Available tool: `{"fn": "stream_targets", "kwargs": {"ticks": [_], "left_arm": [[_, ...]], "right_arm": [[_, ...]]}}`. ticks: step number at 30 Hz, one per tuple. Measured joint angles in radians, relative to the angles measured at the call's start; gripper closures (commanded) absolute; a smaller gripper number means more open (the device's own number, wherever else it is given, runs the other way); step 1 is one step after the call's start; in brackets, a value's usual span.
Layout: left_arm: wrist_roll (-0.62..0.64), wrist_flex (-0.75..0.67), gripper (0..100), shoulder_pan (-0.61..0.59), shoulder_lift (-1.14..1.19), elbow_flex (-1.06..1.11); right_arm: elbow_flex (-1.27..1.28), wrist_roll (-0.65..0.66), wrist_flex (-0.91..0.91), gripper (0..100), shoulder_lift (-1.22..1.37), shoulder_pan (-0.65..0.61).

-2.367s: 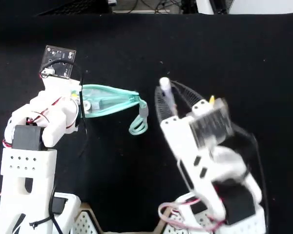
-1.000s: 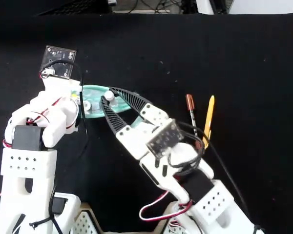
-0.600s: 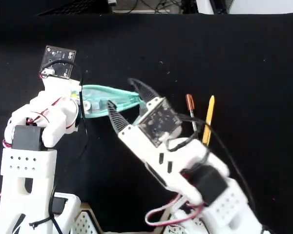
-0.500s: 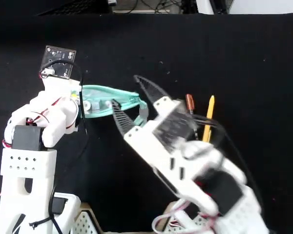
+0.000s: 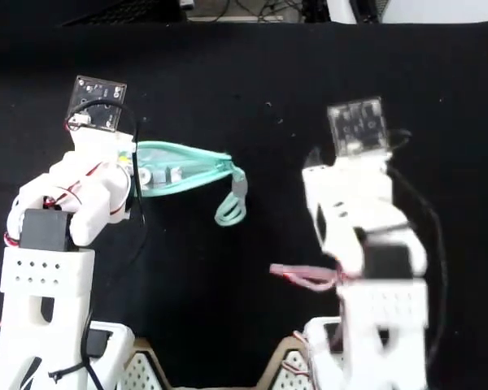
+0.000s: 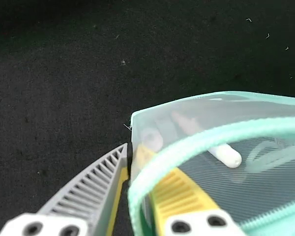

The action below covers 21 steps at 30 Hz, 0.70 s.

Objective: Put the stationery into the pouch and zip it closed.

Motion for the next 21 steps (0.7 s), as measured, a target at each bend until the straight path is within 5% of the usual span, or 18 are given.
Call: {"fn": "stream_targets", "kwargs": {"ticks": [7, 21], "left_arm": [[0.0, 0.0, 97, 0.0, 0.0, 0.0], [0.0, 0.0, 97, 0.0, 0.0, 0.0]], "right_arm": [[-0.008, 0.086, -0.244, 80.1, 0.46, 0.029], [-0.89, 0.124, 0.181, 80.1, 1.392, 0.034]]}}
